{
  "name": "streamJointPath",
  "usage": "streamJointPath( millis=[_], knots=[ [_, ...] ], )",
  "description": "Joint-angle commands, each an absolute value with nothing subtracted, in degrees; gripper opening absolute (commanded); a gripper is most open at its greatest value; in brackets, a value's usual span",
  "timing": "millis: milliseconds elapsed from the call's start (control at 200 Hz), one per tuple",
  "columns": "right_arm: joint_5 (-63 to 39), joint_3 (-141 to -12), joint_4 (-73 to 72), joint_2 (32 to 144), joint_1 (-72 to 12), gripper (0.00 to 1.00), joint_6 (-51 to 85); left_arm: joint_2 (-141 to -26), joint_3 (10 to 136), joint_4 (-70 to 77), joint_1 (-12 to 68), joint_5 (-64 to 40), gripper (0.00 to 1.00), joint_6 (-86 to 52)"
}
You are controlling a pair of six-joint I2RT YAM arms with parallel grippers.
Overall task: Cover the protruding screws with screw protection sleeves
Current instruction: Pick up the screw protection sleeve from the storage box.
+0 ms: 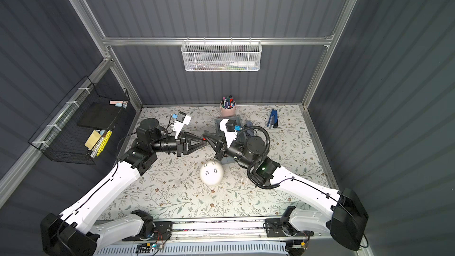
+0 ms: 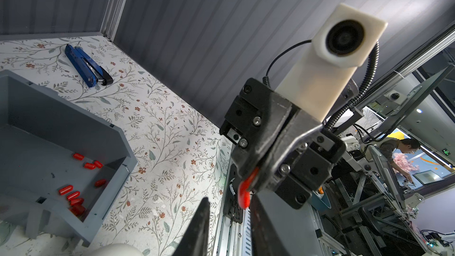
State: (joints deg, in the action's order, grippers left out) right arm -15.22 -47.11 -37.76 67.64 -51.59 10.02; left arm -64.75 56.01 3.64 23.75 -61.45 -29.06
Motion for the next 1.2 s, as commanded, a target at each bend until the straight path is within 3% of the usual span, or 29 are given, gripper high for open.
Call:
streamJointPath(
  millis=[0,225,400,470,635,1060,1196],
  knots=[
    [-14.74,-46.76,-38.78,66.67,-51.95,0.0,8.89,-63.82,55.04,7.37,23.38,-61.88,0.24,-30.61],
    [-14.67,-46.76,-38.32,66.79,-52.12,0.0,8.7,-63.77,54.49,11.16,23.3,-61.91,0.2,-33.12],
    [-14.02,-46.85,-38.06,66.97,-52.21,0.0,8.6,-63.63,54.39,12.04,23.35,-61.98,0.26,-33.71],
    [-13.74,-46.93,-37.9,67.15,-52.28,0.0,8.74,-63.51,54.49,11.08,23.31,-62.47,0.33,-33.19],
    [-13.75,-47.08,-37.88,67.06,-52.29,0.0,9.05,-62.6,54.41,10.44,23.29,-62.3,0.33,-32.18],
    [-14.81,-47.37,-37.35,67.24,-52.72,0.0,9.06,-61.86,54.0,10.9,23.35,-61.43,0.11,-32.17],
    [-15.28,-47.46,-37.64,67.44,-52.8,0.0,9.08,-61.97,53.82,10.81,23.3,-60.91,0.1,-32.34]
  ],
)
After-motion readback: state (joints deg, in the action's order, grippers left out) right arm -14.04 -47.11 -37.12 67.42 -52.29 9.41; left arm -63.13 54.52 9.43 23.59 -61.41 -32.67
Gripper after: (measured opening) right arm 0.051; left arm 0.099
